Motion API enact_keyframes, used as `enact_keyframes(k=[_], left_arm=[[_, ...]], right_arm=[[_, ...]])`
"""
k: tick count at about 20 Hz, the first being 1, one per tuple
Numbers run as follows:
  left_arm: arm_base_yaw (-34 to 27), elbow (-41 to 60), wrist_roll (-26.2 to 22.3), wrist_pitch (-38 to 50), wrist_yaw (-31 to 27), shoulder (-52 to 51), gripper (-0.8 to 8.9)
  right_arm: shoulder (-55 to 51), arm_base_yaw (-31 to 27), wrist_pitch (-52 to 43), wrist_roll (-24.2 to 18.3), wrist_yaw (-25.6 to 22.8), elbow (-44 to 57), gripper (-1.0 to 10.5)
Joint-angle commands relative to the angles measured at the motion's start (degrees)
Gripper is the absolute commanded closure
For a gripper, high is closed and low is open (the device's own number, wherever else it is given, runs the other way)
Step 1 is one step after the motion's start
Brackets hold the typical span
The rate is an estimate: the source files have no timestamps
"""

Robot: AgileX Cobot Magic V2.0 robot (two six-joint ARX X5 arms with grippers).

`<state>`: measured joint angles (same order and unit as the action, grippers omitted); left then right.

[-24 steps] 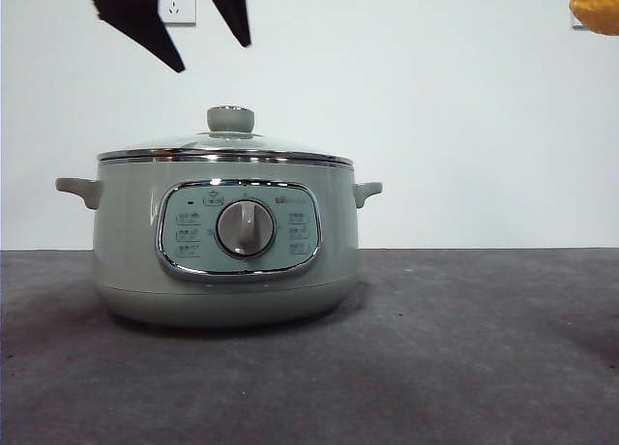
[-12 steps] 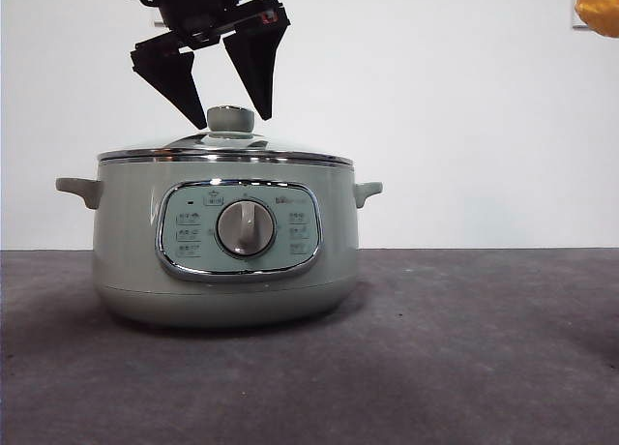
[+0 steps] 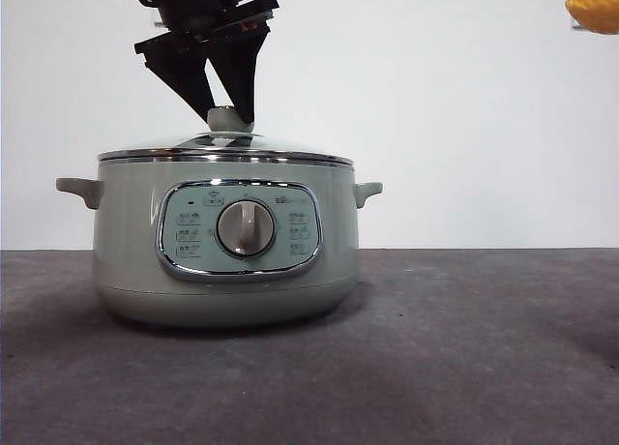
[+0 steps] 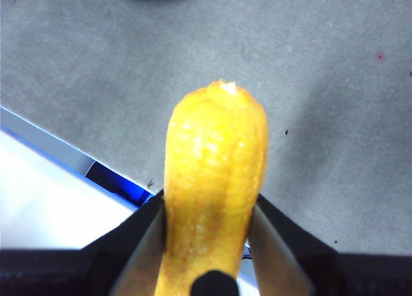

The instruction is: Pick up the corn,open the lid,put the corn in the pot,close the lid

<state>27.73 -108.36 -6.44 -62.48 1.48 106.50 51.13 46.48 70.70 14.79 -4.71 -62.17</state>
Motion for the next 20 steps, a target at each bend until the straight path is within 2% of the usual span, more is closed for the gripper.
enact_keyframes(k=[1,2,9,13,16,20], left_arm=[[0.0,0.2,-0.7,-0.3,0.3,1.8,7.69],[0.0,0.2,-0.8,-0.3,0.6,2.3,8.28],[-0.4,0.1,-1.1,1.9,0.3,-1.0,8.23],[-2.2,0.1,-1.1,2.3,0.2,-5.6,8.23],[-4.3,0.1,-1.1,2.3,0.1,-9.8,8.23],[-8.3,0.1,-1.4,1.3,0.0,-14.6,8.23]], right_arm=[[0.0,0.0,-0.2,1.2,-0.2,0.0,9.6],[0.0,0.0,-0.2,1.6,-0.2,0.0,9.6],[0.1,0.0,-1.0,2.0,-0.2,0.0,9.6],[2.3,0.0,-5.3,3.7,0.2,-0.1,9.6],[7.4,0.0,-8.0,3.7,2.0,-2.6,9.6],[17.8,0.0,-11.1,2.0,3.9,-11.3,9.6]])
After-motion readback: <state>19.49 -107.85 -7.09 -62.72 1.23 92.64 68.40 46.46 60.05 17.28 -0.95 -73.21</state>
